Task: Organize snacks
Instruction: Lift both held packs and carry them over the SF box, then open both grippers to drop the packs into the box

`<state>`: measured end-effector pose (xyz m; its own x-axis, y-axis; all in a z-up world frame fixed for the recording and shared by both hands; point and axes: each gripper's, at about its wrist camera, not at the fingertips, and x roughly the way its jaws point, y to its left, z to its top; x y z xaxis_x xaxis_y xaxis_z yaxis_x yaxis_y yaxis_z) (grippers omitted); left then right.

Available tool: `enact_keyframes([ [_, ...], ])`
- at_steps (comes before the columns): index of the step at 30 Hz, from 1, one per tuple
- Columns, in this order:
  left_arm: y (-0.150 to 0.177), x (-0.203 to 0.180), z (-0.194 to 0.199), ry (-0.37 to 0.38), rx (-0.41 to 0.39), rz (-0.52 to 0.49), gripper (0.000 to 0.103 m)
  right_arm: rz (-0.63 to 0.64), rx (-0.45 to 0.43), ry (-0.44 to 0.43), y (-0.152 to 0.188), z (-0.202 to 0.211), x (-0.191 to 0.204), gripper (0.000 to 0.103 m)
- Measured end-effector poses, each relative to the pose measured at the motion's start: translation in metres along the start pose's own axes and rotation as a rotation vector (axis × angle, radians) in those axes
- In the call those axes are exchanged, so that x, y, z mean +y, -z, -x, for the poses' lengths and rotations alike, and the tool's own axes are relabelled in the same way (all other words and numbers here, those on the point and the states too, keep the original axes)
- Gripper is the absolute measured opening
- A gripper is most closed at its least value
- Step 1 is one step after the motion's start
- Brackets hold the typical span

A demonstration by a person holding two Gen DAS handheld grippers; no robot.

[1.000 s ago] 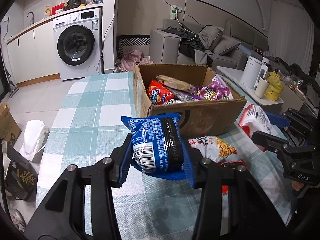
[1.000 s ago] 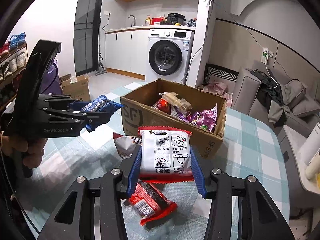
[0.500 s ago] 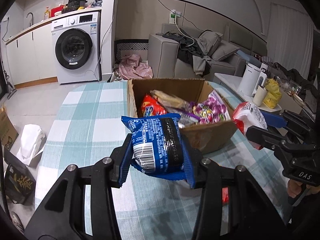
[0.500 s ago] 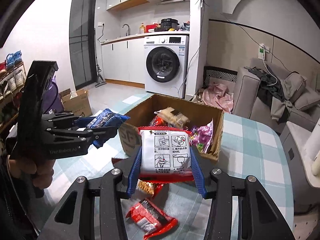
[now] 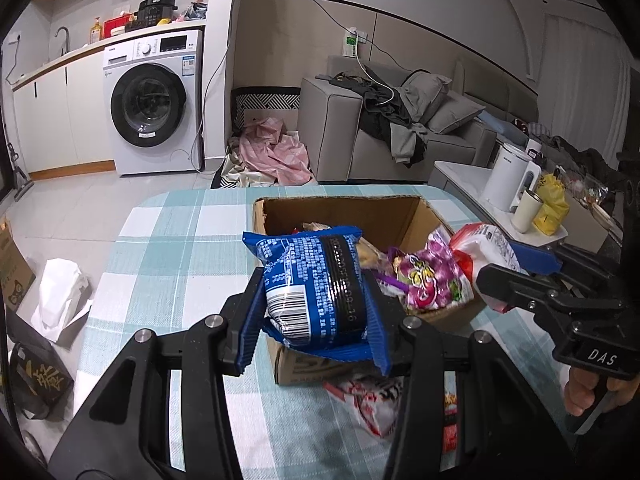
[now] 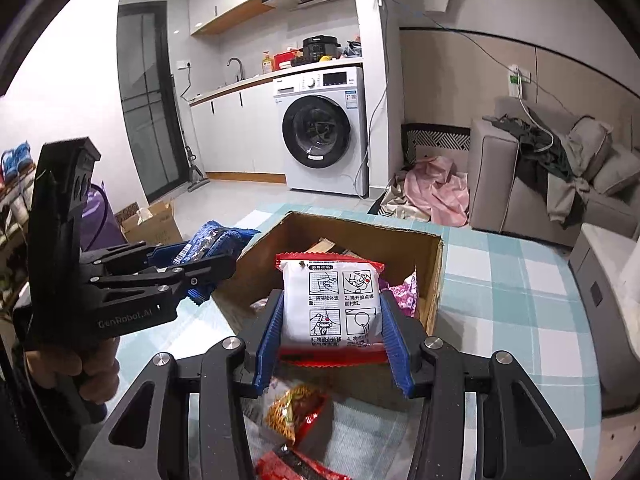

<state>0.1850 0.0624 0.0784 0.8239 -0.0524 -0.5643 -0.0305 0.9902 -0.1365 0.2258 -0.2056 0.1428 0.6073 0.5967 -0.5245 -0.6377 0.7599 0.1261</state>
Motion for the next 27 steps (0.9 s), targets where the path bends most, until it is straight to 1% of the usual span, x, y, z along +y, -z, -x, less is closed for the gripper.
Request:
enact_keyframes([
  [10,-0.013,0.005,-0.037,0.007,0.029,0.033,0.042,-0.07,0.038,0.019,-0.016,-0.033,-0.018,0.047],
  [14,-0.017,0.0,-0.048,0.008,0.037,0.02,0.042,-0.091,0.049,0.025,-0.019,-0.046,-0.025,0.047],
  [16,-0.018,-0.001,-0.055,-0.005,0.037,0.01,0.042,-0.099,0.051,0.031,-0.021,-0.051,-0.027,0.047],
  [23,-0.018,-0.006,-0.075,-0.016,0.063,-0.004,0.042,-0.1,0.082,0.048,-0.02,-0.072,-0.029,0.047],
  [27,-0.014,-0.007,-0.086,-0.027,0.076,-0.015,0.042,-0.108,0.074,0.057,-0.02,-0.077,-0.032,0.048],
])
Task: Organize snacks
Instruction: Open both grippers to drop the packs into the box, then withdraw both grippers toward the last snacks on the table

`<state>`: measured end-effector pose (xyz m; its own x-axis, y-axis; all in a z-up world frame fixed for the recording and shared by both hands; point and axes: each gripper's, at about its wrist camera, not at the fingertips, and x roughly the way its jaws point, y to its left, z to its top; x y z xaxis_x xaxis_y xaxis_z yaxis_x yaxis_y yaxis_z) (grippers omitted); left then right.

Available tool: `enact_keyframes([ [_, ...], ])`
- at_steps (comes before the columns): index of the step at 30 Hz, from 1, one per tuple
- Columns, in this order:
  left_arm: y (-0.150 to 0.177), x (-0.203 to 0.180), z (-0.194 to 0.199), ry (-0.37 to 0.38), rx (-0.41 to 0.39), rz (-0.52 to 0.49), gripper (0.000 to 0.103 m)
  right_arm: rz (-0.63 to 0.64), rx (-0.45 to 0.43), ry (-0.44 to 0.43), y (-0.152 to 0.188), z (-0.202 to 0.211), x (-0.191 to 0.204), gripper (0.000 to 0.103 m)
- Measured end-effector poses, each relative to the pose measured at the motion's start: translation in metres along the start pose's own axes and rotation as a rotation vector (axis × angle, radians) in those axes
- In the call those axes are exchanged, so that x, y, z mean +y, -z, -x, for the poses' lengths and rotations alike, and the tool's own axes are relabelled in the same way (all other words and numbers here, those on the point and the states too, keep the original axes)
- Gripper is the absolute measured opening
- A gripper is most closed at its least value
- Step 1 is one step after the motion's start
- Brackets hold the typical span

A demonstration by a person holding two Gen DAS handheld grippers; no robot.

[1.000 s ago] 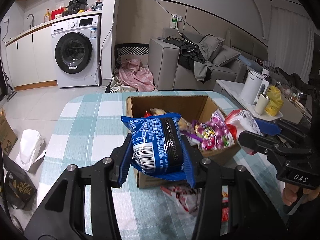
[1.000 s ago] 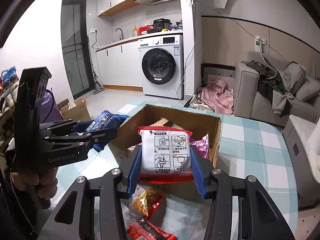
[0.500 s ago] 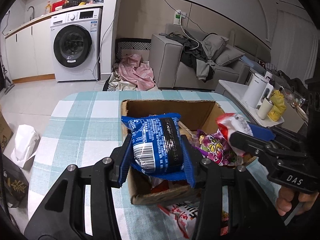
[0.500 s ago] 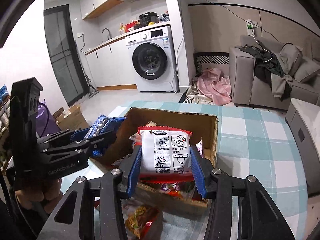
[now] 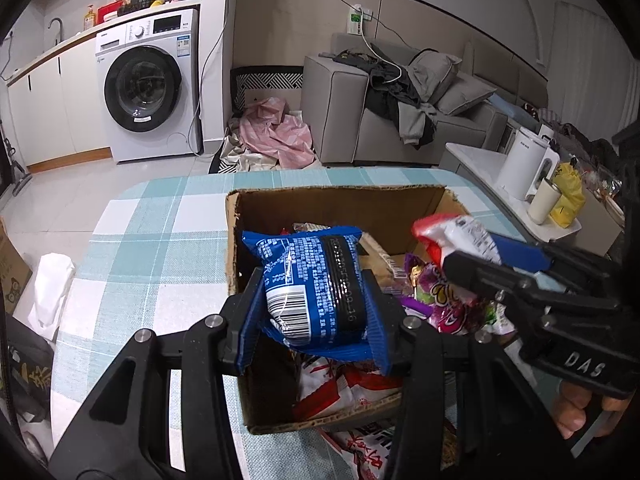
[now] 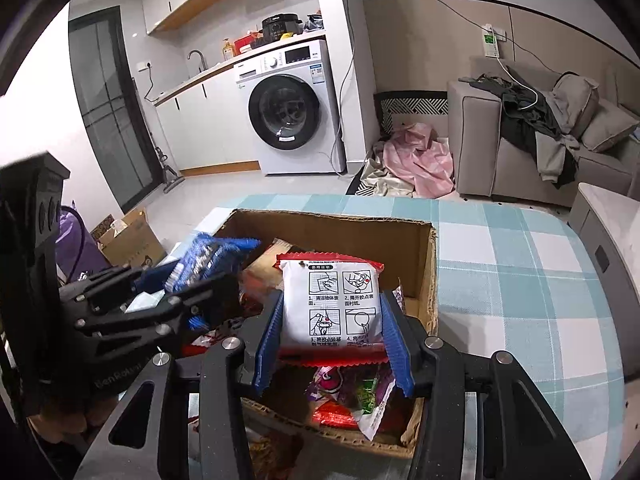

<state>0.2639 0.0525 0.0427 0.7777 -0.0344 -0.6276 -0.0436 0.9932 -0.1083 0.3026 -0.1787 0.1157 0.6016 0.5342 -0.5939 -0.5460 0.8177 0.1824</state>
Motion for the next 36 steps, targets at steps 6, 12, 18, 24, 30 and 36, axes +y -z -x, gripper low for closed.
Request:
enact_keyframes([
  [6,0.001,-0.006,-0.007,0.002,0.014,-0.006,0.042,-0.005,-0.005,0.018,-0.001,-0.003,-0.001,0.048],
  [12,0.001,-0.003,-0.005,0.022,0.037,0.017,0.048,0.008,-0.03,0.01,0.0,0.007,-0.003,0.06],
  [18,0.004,-0.006,0.016,0.05,0.009,0.019,0.083,0.003,-0.065,0.009,0.005,0.031,-0.008,0.082],
  [24,0.015,-0.013,0.043,0.008,-0.013,-0.022,0.102,-0.016,-0.079,0.028,0.014,0.057,-0.012,0.102],
  [30,0.036,-0.009,0.07,0.001,-0.022,-0.016,0.102,-0.033,-0.059,0.033,0.028,0.074,-0.018,0.103],
  [36,0.057,-0.003,0.094,-0.018,-0.027,-0.017,0.102,-0.015,-0.052,0.028,0.049,0.087,-0.01,0.103],
])
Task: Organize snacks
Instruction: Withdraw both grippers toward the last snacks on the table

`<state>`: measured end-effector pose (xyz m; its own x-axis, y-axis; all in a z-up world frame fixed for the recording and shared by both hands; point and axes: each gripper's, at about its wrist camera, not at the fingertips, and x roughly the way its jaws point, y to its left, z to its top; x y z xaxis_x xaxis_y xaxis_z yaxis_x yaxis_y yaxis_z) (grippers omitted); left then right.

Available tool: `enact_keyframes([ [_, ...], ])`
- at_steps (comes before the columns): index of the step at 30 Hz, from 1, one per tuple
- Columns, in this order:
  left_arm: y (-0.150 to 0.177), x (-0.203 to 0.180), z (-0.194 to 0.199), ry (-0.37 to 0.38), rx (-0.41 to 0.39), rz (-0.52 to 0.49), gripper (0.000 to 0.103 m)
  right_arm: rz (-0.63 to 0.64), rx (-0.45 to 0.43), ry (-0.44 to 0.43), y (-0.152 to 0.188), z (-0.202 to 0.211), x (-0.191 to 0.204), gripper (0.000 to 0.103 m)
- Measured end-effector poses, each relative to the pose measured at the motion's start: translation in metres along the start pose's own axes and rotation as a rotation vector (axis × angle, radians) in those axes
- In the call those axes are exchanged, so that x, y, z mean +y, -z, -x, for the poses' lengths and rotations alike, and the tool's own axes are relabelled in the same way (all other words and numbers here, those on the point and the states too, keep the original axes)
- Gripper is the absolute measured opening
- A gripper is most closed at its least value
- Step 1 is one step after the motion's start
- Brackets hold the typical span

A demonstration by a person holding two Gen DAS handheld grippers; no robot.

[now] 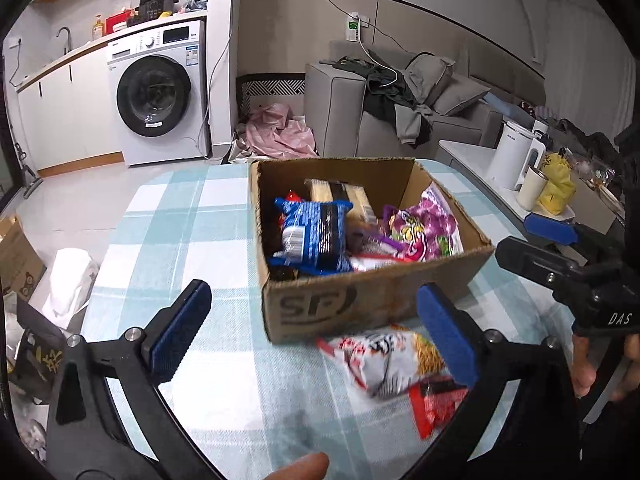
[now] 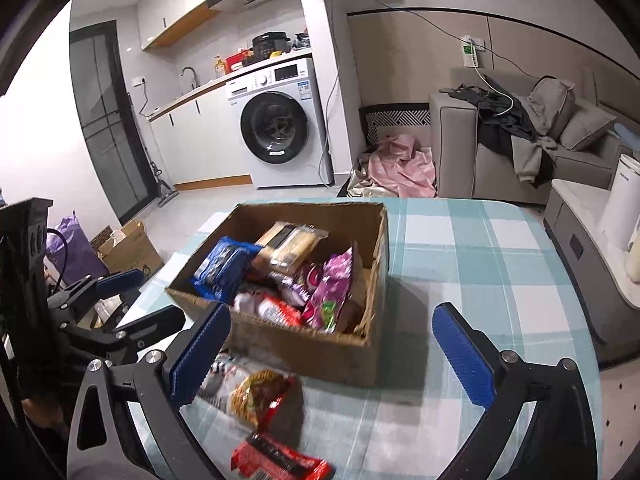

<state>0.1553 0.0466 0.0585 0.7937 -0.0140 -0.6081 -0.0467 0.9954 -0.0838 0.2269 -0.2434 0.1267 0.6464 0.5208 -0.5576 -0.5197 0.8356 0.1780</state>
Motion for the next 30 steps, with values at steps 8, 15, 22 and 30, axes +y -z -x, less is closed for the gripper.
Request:
enact_keyframes([
  [8,0.024,0.003,0.017,-0.007,0.008,-0.002,0.102,0.036,0.045,-0.021,0.022,0.001,0.013,0.103],
  [15,0.042,-0.001,0.016,-0.025,0.038,-0.031,0.102,0.073,0.103,-0.015,0.047,-0.001,0.02,0.103],
  [22,0.051,-0.005,0.011,-0.023,0.066,-0.029,0.102,0.09,0.211,-0.041,0.068,-0.016,0.023,0.103],
  [30,0.056,-0.006,0.0,-0.02,0.099,-0.036,0.102,0.158,0.287,-0.027,0.087,-0.033,0.024,0.103],
])
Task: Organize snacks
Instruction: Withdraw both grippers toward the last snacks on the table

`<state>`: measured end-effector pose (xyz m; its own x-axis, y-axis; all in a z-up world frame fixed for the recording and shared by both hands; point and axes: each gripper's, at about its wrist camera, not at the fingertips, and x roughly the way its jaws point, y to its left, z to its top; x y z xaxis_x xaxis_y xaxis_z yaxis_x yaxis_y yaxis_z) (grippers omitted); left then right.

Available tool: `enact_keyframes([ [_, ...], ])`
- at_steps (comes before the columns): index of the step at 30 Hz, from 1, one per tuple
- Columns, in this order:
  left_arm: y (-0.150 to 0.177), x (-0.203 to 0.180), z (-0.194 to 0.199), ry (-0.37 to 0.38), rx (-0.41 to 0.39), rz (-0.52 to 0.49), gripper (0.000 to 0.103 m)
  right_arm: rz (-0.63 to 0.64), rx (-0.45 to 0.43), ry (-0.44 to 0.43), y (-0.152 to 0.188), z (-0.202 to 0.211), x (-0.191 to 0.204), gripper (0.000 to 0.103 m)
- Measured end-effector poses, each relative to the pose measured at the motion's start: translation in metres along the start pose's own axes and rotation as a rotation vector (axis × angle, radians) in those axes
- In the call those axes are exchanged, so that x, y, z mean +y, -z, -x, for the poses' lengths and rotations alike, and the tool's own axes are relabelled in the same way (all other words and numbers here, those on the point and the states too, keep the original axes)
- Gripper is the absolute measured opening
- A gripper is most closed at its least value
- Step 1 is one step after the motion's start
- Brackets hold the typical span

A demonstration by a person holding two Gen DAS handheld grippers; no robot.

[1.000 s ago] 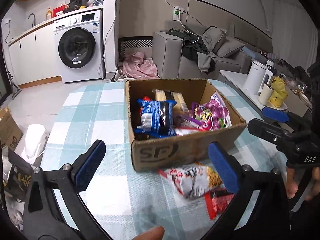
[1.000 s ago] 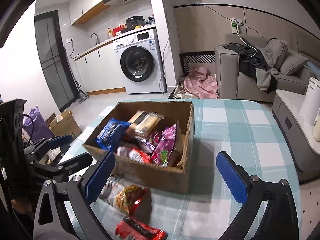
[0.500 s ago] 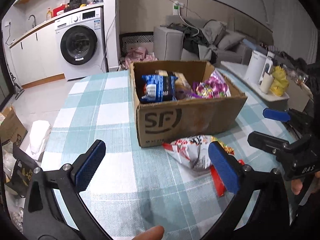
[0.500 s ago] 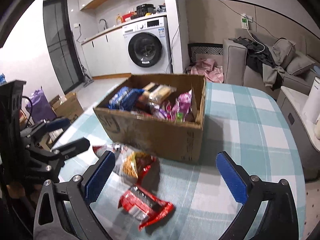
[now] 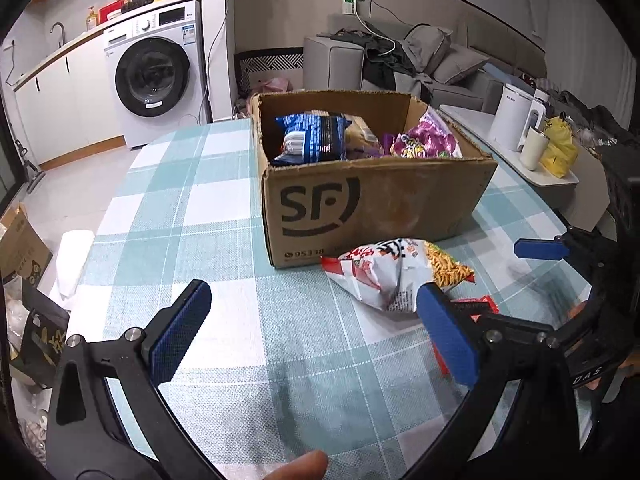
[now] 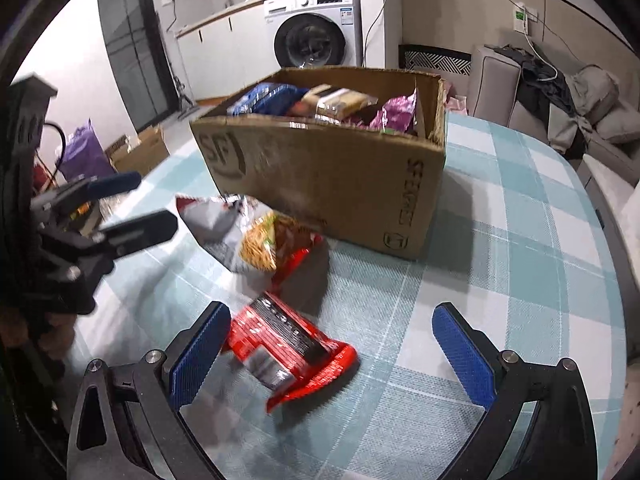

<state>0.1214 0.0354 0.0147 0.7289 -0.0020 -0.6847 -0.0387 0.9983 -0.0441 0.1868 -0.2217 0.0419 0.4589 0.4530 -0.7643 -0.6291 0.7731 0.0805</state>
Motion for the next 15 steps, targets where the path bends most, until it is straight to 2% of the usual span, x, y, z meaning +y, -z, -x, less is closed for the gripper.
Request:
enact_keyframes([
  [7,0.002,0.001,-0.006,0.006,0.011,0.005,0.102,0.049,0.077,-0.05,0.012,-0.017,0.0,0.103],
  [15,0.006,-0.004,-0.013,0.009,0.028,-0.001,0.102,0.038,0.098,-0.058,0.019,-0.036,-0.002,0.102],
])
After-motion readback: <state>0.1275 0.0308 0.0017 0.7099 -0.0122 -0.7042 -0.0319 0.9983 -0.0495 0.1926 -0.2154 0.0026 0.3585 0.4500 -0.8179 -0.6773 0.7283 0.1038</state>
